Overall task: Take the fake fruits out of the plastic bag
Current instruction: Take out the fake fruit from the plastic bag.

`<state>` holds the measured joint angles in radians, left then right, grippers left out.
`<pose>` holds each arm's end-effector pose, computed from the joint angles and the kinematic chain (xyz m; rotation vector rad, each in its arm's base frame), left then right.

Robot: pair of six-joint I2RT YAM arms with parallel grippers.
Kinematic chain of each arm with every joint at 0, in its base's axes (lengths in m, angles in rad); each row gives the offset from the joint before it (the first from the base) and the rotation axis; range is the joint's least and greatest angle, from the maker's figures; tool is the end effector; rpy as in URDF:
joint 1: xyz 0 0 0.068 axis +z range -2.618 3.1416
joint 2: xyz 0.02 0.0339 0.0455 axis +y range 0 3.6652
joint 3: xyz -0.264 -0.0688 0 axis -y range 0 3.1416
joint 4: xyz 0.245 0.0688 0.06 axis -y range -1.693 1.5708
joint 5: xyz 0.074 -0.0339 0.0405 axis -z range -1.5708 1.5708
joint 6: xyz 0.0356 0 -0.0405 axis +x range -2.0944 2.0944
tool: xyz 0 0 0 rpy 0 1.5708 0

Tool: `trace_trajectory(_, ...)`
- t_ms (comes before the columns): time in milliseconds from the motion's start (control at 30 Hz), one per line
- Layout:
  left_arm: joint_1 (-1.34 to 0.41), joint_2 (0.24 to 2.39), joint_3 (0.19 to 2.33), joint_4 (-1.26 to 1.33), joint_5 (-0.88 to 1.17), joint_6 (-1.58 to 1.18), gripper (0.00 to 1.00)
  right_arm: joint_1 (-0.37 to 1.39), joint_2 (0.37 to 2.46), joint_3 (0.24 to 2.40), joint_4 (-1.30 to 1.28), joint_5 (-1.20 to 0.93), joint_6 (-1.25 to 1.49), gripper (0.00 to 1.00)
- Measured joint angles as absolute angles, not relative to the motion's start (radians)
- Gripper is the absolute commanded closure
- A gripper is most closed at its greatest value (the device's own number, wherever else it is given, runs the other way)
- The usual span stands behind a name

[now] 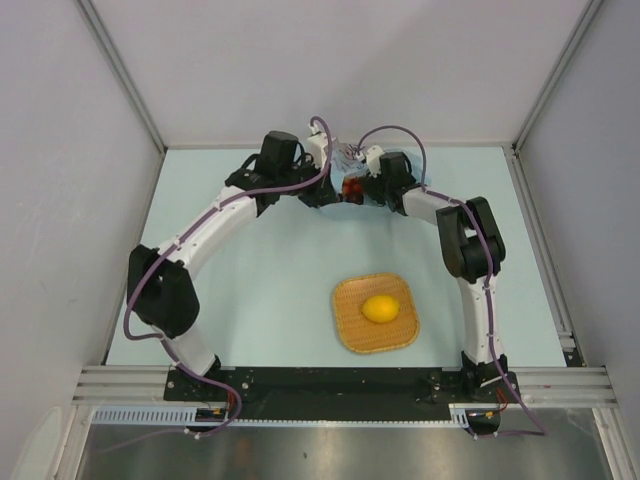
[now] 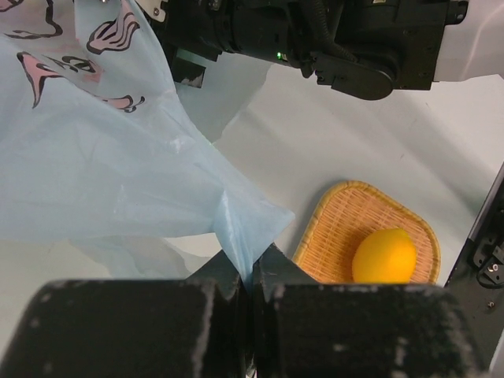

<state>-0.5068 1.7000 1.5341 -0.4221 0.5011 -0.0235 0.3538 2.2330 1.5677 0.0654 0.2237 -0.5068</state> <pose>0.3354 -0.2058 0.3356 0.8105 2.0425 -0.8431 0.4735 0.1665 0.1563 -0.7878 2.0245 -0.3303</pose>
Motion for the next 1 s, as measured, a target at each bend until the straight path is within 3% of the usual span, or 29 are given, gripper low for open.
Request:
trace_trajectory(100,-0.508,1.706,1.534,-0.426,0.501,-0.022,1.00,0.348,2.233,1.555,0.074,0.231,-0.527,0.38)
trace_trajectory(367,-0.508,1.717,1.549,-0.429,0.501,-0.018,1.00,0.343,2.219,1.555,0.053,0.179,-0.532,0.64)
trace_trajectory(533,-0.508,1.725,1.561,-0.429,0.500,-0.018,1.00,0.333,2.122,1.543,-0.037,0.024,-0.421,0.68)
trace_trajectory(1000,-0.508,1.752,1.592,-0.429,0.492,-0.019,1.00,0.326,1.745,1.464,-0.237,-0.514,-0.211,0.68)
